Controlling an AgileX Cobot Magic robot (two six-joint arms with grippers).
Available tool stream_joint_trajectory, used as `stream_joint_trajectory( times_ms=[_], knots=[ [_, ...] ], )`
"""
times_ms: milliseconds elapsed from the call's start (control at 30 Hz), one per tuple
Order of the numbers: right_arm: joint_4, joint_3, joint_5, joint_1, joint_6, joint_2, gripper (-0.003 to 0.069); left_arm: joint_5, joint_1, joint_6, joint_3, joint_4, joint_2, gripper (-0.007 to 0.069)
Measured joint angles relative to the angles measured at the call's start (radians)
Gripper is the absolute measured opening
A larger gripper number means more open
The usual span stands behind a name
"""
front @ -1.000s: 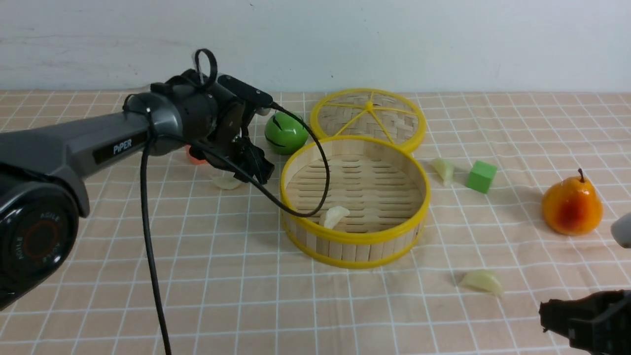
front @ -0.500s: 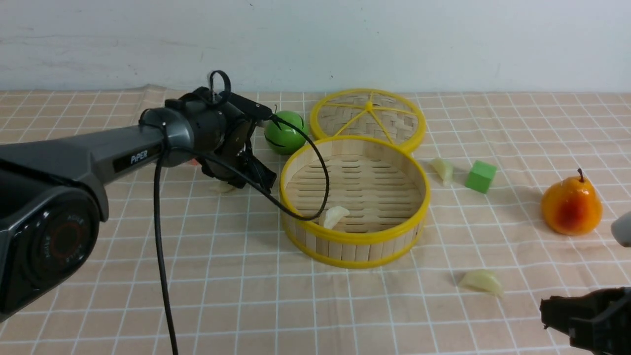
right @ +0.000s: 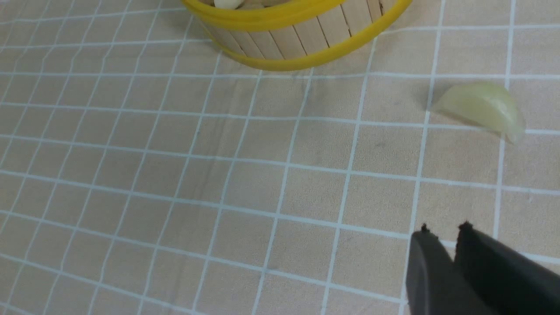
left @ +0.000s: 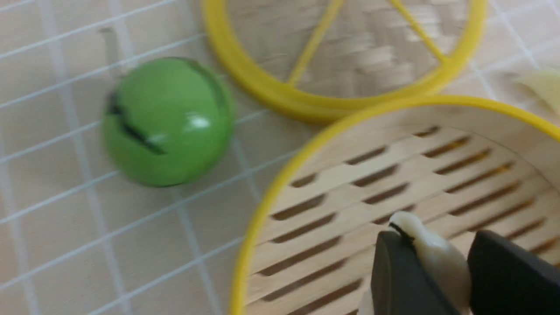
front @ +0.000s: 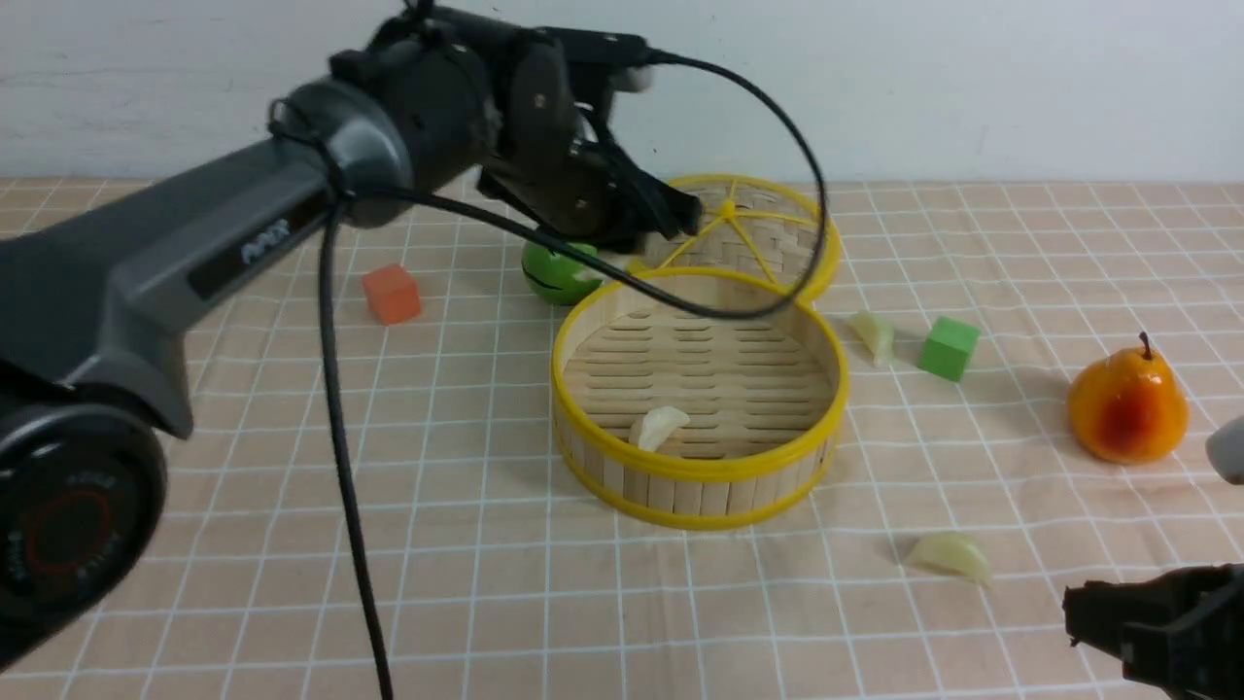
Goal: Put the dumplings into the steamer on the table with the brown tablecloth.
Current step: 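Place the dumpling into the bamboo steamer basket with the left gripper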
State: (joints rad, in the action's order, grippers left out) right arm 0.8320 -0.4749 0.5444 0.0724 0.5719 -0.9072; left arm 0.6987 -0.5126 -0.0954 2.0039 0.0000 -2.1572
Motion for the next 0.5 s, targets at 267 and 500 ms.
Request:
stream_joint_trajectory(
  times_ms=[267,500],
  knots=[
    [0.004,0.000,0.009,0.000,0.008,0.000,0.0106,-0.082,-0.041,0.045,0.000,0.113,-0.136,0.0195],
    [0.011,0.000,0.012,0.000,0.008,0.000,0.0112,-0.058,-0.041,0.012,0.000,0.153,-0.150,0.0349]
  ],
)
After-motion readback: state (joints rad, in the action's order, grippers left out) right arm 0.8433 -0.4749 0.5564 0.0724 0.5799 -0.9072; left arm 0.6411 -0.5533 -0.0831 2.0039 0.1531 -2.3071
